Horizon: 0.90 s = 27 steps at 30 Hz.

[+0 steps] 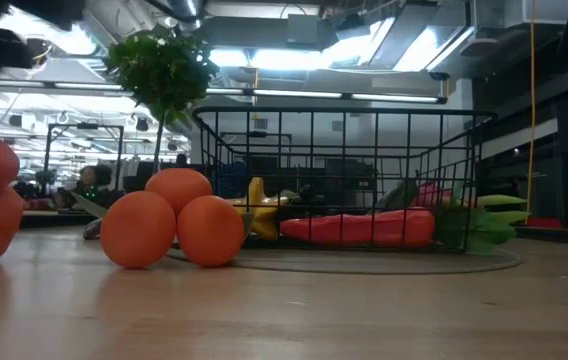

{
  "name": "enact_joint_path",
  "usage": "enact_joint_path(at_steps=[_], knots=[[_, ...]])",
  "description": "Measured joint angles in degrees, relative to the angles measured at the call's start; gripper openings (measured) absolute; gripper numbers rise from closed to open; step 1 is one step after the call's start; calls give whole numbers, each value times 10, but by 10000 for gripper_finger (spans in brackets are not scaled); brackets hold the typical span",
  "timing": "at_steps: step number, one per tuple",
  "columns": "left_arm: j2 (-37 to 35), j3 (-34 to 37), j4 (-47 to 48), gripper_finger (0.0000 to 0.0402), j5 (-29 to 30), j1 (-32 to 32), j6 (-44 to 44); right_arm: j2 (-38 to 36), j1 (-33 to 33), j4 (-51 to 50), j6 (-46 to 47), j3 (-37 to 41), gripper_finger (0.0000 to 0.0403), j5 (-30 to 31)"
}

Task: Build produce basket
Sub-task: Put the left orange tangerines into the black wire basket

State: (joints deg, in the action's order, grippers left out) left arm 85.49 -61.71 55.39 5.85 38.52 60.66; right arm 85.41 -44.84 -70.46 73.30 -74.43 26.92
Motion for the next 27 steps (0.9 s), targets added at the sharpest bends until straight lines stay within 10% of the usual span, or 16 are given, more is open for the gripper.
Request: enact_joint_path(at_steps=[11,27], knots=[[46,76,-265,134,-13,9,-127,0,0,1,0,0,204,0],[67,78,-154,133,69,-98,-204,0,0,1,-3,0,204,5]])
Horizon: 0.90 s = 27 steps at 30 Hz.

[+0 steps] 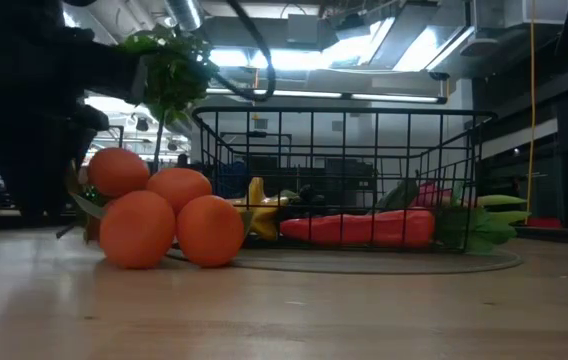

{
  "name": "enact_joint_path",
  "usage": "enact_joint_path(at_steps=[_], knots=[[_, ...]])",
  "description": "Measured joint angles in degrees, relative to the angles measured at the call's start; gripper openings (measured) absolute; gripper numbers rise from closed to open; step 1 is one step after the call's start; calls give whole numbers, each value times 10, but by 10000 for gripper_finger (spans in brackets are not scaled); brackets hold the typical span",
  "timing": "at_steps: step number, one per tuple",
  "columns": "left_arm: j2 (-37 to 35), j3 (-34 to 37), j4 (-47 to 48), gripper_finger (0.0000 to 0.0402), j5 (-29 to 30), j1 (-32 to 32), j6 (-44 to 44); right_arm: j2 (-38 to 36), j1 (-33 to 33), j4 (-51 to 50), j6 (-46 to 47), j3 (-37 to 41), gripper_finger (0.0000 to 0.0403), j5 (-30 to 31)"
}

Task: Build produce basket
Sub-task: Put the left orange tangerines into the black wire basket

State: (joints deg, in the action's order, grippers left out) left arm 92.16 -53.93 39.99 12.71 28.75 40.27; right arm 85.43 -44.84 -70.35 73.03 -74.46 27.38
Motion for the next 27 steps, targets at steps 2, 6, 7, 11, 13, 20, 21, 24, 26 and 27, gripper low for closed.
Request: enact_joint_path(at_steps=[2,6,7,11,13,20,21,24,26,27], knots=[[0,0,1,133,5,-1,-2,0,0,0,0,0,204,0],[0,0,1,133,56,1,-4,0,0,0,0,0,204,0],[0,0,2,133,73,3,-4,0,0,0,0,0,204,0],[0,0,7,133,90,14,-3,0,0,0,0,0,204,0],[7,0,7,133,88,17,-3,0,0,0,0,0,204,0],[22,1,7,133,115,12,-11,0,0,0,0,0,204,0],[21,2,0,133,123,12,-18,0,0,0,0,0,204,0],[21,5,-1,133,137,9,-25,0,0,0,0,0,204,0],[21,8,-2,133,137,9,-26,0,0,0,0,0,204,0],[21,10,-3,133,137,9,-26,0,0,0,0,0,204,0]])
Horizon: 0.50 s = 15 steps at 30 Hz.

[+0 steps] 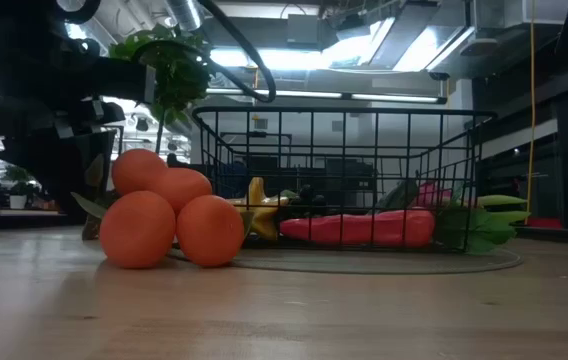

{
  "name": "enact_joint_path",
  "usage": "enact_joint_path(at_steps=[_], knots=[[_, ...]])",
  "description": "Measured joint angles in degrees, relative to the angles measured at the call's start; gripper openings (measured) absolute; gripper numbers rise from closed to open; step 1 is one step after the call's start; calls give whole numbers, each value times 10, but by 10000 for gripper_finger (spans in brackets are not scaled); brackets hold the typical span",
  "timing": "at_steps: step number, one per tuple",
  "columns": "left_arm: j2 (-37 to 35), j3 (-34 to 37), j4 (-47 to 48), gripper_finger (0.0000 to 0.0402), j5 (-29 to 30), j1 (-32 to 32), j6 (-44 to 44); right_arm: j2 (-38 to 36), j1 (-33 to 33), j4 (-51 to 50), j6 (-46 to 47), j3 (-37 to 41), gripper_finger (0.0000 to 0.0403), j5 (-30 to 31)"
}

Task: Build produce basket
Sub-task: Put the left orange tangerines into the black wire basket

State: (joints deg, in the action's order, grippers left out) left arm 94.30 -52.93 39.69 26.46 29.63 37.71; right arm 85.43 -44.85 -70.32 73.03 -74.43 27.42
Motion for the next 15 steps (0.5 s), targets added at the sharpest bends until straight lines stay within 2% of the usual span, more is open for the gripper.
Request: enact_joint_path(at_steps=[7,10,13,15], knots=[[0,19,-7,123,11,-8,0,0,0,0,0,0,204,0],[0,19,-8,84,20,-7,-8,0,0,0,0,0,204,0],[0,19,-8,22,20,-7,-12,0,0,1,0,0,204,0],[0,19,-8,9,16,-7,-14,0,0,1,0,0,204,0]])
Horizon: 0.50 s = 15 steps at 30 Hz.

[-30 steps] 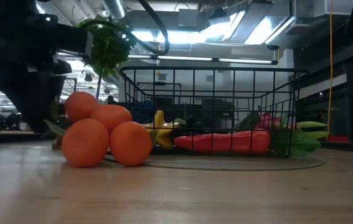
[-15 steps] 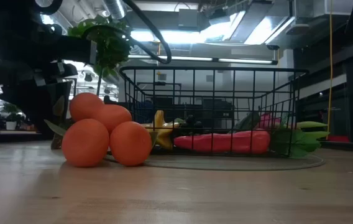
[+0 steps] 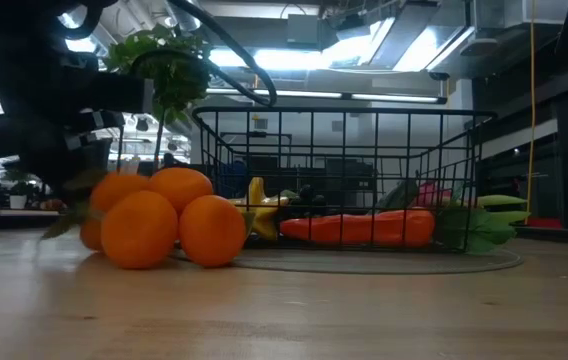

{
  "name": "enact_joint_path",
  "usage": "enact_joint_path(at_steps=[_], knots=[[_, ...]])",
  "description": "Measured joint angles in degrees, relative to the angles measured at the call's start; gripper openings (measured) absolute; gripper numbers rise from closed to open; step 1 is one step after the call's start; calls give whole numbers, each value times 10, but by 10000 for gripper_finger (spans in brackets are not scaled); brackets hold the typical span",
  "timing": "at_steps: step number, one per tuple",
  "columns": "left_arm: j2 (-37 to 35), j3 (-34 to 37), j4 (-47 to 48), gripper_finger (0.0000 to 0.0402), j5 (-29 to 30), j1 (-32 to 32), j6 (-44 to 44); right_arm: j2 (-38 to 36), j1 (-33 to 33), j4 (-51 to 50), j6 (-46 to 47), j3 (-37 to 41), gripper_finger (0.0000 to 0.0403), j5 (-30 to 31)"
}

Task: Build produce basket
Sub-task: Put the left orange tangerines into the black wire basket

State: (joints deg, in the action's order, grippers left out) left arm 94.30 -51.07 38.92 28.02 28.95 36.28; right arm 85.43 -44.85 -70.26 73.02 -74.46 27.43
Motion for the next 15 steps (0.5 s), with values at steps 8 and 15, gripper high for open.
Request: enact_joint_path(at_steps=[8,15], knots=[[0,0,12,13,-56,0,17,0,0,0,0,0,204,0],[0,0,12,44,-126,0,28,0,0,0,0,0,204,0]])
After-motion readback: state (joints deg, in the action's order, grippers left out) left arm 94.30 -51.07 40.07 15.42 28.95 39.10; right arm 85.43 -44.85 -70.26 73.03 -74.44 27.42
